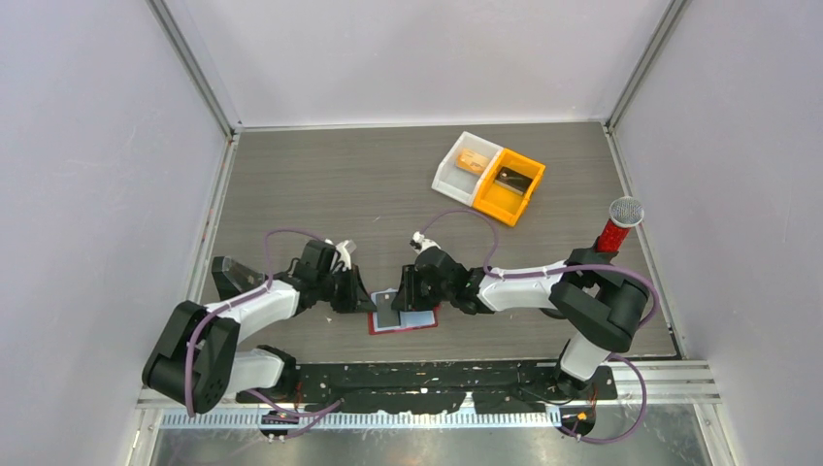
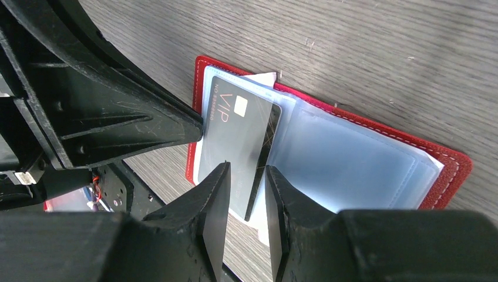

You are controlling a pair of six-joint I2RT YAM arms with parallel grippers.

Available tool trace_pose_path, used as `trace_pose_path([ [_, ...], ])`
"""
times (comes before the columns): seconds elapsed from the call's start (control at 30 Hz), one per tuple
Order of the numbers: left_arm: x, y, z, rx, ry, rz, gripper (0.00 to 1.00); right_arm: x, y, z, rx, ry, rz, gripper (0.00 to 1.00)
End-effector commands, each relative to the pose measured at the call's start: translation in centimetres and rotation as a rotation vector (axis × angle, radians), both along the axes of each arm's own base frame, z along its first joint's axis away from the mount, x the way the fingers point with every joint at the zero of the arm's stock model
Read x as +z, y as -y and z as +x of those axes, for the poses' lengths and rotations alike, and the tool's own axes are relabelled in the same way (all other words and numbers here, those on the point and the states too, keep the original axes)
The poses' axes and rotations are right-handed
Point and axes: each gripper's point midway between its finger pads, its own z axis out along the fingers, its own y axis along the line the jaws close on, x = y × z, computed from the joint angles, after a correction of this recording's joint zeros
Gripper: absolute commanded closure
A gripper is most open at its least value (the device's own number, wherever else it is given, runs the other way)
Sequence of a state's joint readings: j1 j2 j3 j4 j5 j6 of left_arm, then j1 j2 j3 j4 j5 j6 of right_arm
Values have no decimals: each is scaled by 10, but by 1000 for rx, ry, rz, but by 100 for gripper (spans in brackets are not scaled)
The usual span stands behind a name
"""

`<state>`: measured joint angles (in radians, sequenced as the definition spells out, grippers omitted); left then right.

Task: Take the credit cards out of the card holder
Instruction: Remove the credit card from the card holder.

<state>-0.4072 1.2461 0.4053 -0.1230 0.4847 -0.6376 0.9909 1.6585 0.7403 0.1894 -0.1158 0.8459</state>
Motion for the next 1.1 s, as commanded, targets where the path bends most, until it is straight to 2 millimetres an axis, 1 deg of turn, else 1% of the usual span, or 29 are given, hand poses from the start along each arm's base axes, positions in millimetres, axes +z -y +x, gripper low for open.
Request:
trace_pose_path([
  [0.0,-4,-2,3,7,-6,16,89,0,-4,4,-17,12,19,64],
  [0.23,-4,-1,3,8,-9,17,90,-2,-3,4,-29,4,22,61],
  [0.3,-5,-1,3,8,-12,17,90,-2,0,6,-38,12,3,59],
  [0.33,-5,-2,2,10,-14,17,90,-4,5,7,-49,13,-25,58],
  [0.37,-5,-2,2,10,-13,16,90,-1,5,9,-50,24,-28,58],
  [0.43,-5,-2,2,9,-13,17,90,-1,8,11,-58,33,-52,58],
  [0.57,-5,-2,3,11,-10,17,90,-5,5,9,-44,17,-50,58],
  [0.67,-5,-2,3,11,-11,17,90,-4,-1,7,-35,7,-13,58],
  [0.73,-5,-2,2,10,-14,17,90,-1,-4,6,-31,11,9,59],
  [0.83,-6,-1,2,11,-18,18,90,7,-10,7,-18,29,63,64],
  [1.03,-6,-1,3,11,-17,17,90,9,-14,4,4,17,124,68],
  [1.07,-6,-1,3,11,-18,17,90,9,-14,3,3,16,128,70],
])
